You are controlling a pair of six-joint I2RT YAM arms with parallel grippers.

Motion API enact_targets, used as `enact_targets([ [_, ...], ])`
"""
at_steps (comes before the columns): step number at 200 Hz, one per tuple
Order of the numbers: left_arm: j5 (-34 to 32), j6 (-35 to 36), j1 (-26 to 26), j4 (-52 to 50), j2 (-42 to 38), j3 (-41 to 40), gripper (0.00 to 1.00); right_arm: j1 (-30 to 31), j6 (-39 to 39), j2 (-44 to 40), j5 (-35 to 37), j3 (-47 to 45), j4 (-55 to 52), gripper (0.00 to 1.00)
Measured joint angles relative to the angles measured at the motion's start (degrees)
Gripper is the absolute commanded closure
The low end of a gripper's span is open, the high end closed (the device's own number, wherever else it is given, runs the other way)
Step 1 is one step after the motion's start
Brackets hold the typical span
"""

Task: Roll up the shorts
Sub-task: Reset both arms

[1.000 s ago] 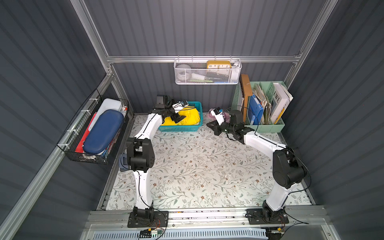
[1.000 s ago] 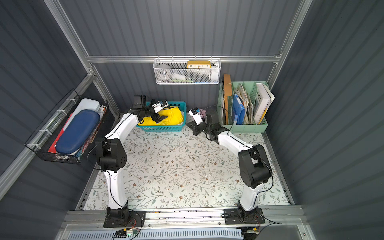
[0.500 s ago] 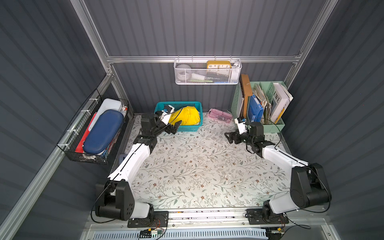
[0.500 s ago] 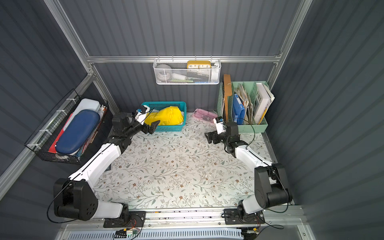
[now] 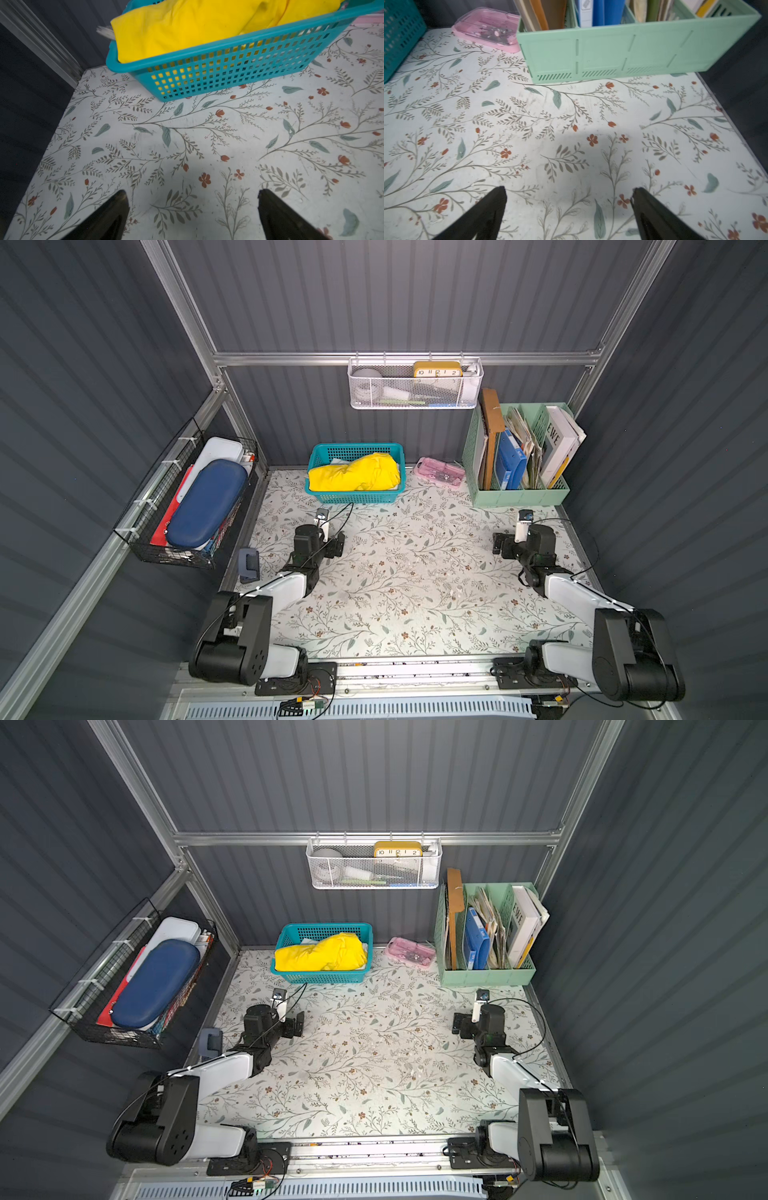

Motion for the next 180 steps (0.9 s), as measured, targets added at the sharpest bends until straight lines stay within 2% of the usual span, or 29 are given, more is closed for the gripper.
enact_targets([
  [36,1.2,0.5,0.3,11.2,8.4,-4.7,0.0,-1.6,0.6,2.0,0.2,-2.2,8.1,0.01],
  [88,6.7,0.1,4.6,26.2,13.2,-6.8,0.0,-2.2,0.6,4.9,0.5,0.3,10.2,0.01],
  [123,9.0,-1.8,6.8,26.5,15.2,-6.4,0.0,-2.3,0.8,4.9,1.6,0.3,11.5,0.01],
  [180,9.8,-3.1,7.2,26.8,15.2,-6.0,0.0,-2.3,0.9,2.1,1.4,-2.5,14.0,0.01],
])
